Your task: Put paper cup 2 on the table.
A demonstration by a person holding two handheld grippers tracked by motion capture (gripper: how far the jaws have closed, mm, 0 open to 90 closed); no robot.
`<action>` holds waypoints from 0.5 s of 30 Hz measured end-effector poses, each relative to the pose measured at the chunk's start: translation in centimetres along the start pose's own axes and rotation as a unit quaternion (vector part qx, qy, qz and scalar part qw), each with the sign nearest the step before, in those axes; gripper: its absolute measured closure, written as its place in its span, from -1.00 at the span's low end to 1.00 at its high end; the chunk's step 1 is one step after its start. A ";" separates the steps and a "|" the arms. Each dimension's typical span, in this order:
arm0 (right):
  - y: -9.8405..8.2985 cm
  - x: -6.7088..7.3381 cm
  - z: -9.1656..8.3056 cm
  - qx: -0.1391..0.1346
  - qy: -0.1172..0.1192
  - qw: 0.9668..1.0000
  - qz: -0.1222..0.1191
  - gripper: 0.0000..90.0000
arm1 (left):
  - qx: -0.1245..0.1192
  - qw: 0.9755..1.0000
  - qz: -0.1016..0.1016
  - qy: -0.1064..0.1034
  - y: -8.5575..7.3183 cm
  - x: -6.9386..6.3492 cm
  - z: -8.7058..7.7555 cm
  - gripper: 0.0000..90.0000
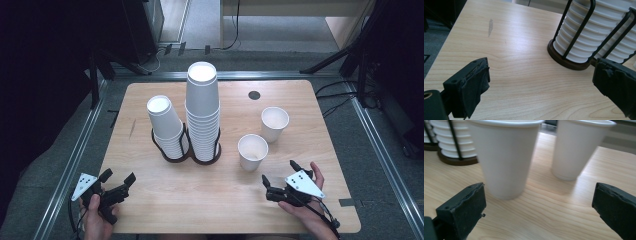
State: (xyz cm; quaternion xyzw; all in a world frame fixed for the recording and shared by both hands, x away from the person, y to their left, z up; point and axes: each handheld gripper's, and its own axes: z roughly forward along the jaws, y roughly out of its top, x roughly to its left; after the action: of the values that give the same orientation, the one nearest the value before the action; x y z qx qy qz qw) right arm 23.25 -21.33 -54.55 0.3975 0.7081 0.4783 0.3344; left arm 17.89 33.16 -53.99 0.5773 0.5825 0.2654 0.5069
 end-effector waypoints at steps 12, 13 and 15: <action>-0.7 -4.9 -2.0 -0.001 -0.070 0.997 0.031 -1.00 | 0.004 1.000 0.017 0.015 -0.3 0.5 -0.2 -0.97; -0.8 -5.7 -2.3 0.000 -0.084 0.996 0.037 -1.00 | 0.004 1.000 0.022 0.016 -0.3 0.6 -0.2 -0.97; -0.8 -6.4 -2.5 0.002 -0.096 0.994 0.047 -1.00 | 0.007 0.999 0.031 0.015 -0.4 0.6 -0.3 -0.97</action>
State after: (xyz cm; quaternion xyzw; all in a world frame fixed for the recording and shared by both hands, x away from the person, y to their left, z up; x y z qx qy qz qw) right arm 23.89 -28.19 -53.91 0.4753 0.6544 0.4517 0.3766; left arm 17.60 33.76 -54.44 0.5944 0.5742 0.2852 0.4854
